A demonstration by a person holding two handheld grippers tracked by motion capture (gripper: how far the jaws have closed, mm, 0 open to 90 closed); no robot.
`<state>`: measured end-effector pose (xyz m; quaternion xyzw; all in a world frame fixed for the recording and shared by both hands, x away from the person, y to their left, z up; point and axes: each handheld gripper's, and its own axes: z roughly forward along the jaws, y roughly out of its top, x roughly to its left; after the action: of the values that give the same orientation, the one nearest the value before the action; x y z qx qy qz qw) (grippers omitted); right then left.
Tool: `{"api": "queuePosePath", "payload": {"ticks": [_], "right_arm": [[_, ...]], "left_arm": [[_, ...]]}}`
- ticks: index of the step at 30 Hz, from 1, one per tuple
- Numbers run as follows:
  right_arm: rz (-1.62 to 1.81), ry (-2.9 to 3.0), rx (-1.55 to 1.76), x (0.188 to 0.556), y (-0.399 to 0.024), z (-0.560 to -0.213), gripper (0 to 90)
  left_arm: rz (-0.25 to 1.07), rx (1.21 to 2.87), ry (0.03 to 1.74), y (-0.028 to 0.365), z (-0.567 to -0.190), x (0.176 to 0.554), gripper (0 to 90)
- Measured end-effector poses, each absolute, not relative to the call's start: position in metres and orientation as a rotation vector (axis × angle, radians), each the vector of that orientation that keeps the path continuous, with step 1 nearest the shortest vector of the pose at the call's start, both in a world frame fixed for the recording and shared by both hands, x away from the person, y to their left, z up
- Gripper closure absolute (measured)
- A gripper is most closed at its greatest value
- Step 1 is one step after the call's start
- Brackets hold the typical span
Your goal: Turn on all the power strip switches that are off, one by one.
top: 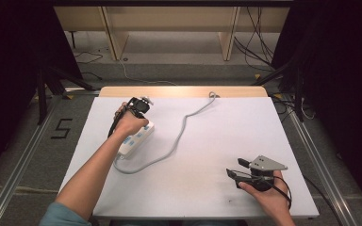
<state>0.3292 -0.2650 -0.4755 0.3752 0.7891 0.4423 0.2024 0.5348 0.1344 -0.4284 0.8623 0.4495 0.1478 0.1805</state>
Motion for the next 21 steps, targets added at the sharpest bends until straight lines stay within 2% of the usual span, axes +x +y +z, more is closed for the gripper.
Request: {"api": "queuePosePath", "payload": {"ticks": [21], "right_arm": [[1.235, 2.206, 1.046, 0.3291, -0.2646, -0.4756, 38.1]], "left_arm": [[0.402, 2.444, 1.281, 0.1312, -0.4346, 0.5385, 89.6]]}}
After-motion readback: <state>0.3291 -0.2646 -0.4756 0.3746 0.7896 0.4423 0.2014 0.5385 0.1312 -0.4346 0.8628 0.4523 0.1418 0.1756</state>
